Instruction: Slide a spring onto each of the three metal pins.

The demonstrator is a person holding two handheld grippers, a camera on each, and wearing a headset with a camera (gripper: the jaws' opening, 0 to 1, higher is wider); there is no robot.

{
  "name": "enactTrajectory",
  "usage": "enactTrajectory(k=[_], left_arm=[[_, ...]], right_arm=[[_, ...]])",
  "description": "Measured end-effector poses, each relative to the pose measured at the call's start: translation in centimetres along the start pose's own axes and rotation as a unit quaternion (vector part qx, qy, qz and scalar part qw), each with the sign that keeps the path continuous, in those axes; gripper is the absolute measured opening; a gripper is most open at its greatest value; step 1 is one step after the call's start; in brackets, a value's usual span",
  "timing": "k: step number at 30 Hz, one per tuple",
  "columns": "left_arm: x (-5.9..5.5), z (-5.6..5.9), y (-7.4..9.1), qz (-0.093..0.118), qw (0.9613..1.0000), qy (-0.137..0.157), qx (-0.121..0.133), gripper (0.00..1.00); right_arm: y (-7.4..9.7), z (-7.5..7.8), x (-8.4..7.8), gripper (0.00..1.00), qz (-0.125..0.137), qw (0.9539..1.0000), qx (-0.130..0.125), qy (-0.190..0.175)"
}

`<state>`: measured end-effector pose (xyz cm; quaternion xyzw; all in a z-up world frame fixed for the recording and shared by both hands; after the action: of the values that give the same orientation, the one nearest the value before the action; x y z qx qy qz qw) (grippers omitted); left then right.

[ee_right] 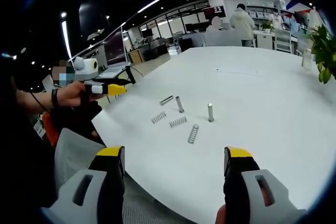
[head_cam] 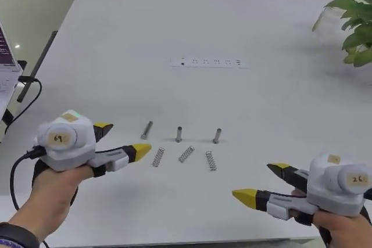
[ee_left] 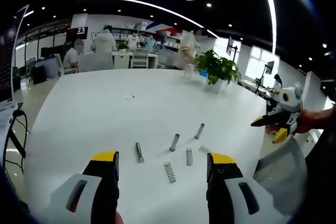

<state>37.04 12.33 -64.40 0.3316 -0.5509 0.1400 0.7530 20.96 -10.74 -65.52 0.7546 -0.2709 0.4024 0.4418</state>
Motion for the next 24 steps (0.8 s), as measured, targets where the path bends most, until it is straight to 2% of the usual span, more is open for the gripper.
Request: enactTrajectory(k=[5, 24], left_arm=[[-0.1, -0.6, -0.8, -0.004, 1.0000, 0.000, 0.003, 0.63], [-0.8, -1.6, -3.4, -0.026, 0.9996, -0.003, -0.008, 0.61]], right_arm=[[0.2, 0.2, -0.1, 0.76, 0.001, 1.0000, -0.004, -0.005], [0.1, 0.2, -0.3, 0.75, -0.003, 0.9999, -0.005, -0.010]])
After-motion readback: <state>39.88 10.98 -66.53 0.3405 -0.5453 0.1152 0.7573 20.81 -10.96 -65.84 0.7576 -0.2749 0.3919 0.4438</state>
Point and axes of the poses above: the centre of the closed fingertips' face, and the gripper's own axes: y roughly backward along the fingers, z roughly to its right, x roughly out of its top, the point moved 2 cm from there along y, roughly backward along the fingers, and after that the axes turned 6 degrees about z, right-handed, at the moved point
